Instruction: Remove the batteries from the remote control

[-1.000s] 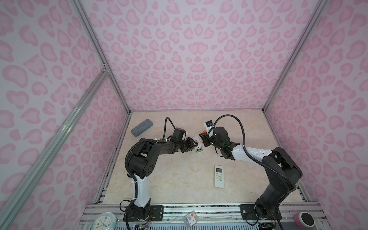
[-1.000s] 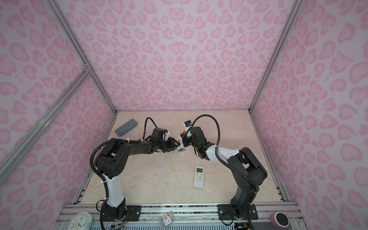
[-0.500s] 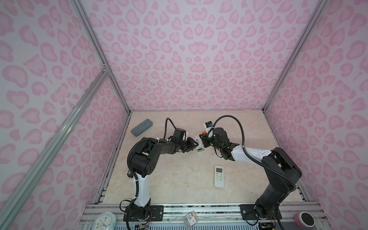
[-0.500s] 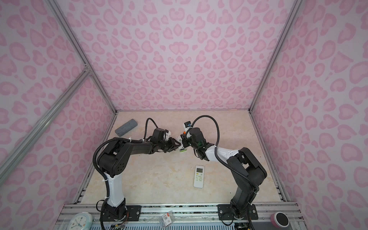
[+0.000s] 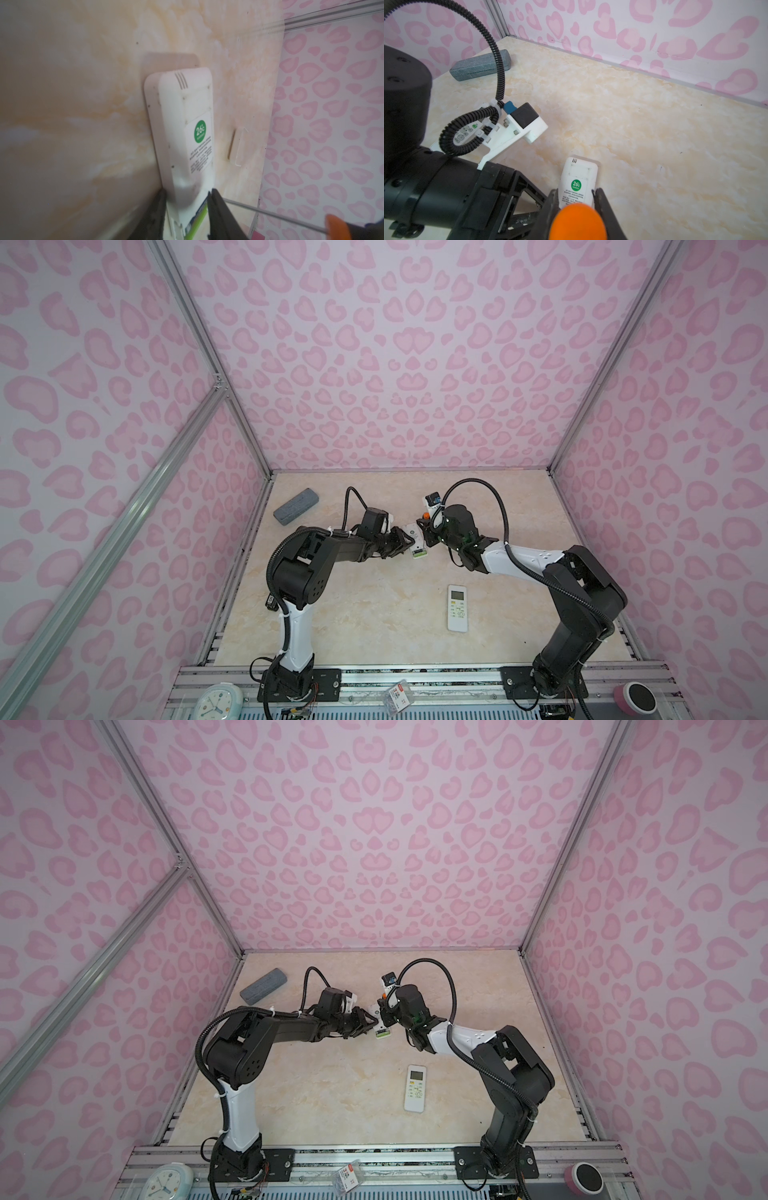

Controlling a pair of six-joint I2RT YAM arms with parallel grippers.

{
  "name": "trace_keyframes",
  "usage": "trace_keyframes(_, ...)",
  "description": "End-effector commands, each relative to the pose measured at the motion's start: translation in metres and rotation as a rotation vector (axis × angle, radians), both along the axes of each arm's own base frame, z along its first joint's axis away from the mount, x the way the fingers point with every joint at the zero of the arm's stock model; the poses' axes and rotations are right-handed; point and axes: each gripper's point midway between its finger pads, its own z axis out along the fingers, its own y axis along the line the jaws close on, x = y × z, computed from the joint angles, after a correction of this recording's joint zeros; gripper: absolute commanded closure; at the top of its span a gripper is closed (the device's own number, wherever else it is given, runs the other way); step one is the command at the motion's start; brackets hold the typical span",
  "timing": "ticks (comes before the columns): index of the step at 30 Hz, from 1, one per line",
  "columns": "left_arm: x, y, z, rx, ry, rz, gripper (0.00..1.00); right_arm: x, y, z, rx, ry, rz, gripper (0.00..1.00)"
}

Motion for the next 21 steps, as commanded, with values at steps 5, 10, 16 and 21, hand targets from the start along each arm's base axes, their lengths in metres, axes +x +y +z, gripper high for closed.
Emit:
trace_keyframes(5, -0.006, 0.009, -0.015, 0.042, 0.042, 0.018, 0.67, -0.002, -0.004, -0.010, -0.033, -0.010, 0.007, 1.00)
trace_keyframes(10, -0.006, 0.010, -0.018, 0.048, 0.046, 0.024, 0.67, -0.004, -0.003, -0.018, -0.040, 0.003, 0.019, 1.00)
trace_keyframes(16, -0.008, 0.010, -0.018, 0.046, 0.052, 0.030, 0.69, -0.003, 0.001, -0.019, -0.003, 0.004, 0.021, 1.00)
trace_keyframes(21, -0.015, 0.007, -0.022, 0.043, 0.070, 0.038, 0.71, 0.000, 0.003, -0.013, 0.067, 0.014, 0.005, 1.00)
